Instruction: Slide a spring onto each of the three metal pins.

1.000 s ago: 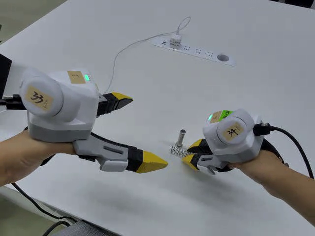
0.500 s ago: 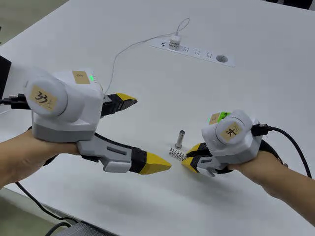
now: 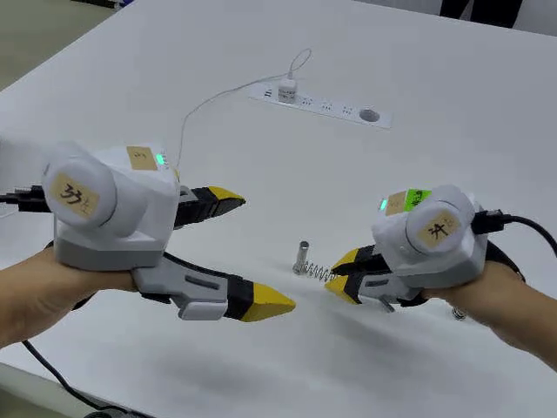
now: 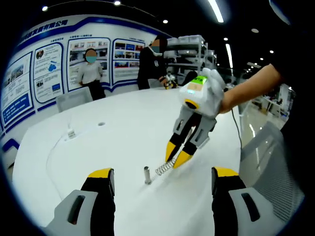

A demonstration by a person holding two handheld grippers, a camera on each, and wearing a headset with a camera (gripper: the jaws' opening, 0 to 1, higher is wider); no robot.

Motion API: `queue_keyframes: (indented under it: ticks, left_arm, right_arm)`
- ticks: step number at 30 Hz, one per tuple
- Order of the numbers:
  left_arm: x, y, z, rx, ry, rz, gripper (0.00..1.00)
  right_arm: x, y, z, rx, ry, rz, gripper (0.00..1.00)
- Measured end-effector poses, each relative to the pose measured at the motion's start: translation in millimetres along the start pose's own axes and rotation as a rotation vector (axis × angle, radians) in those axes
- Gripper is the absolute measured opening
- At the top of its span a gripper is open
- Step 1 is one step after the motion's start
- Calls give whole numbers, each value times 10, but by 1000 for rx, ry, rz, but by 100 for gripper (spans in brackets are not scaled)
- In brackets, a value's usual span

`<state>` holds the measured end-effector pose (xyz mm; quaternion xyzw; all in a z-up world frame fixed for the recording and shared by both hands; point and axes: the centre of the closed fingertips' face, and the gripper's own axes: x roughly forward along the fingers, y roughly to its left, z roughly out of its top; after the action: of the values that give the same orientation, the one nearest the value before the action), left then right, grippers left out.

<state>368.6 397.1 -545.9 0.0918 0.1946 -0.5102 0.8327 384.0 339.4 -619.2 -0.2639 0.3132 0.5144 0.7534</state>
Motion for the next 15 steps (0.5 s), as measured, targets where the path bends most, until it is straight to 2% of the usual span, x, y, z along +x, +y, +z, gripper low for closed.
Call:
queue_keyframes:
  ticks: [8, 11, 13, 15]
  left_arm:
    - [179, -206, 119, 35, -8, -53, 76]
    - [237, -261, 164, 61, -14, -51, 70]
    - [264, -325, 191, 76, -26, -58, 63]
    - [283, -372, 187, 82, -24, -67, 62]
  right_arm:
    - [-399, 74, 109, -80, -43, 6, 10]
    - [-485, 163, 159, -121, -56, 30, 10]
    - [-530, 211, 155, -161, -45, 40, 10]
    - [-559, 253, 158, -168, -48, 54, 10]
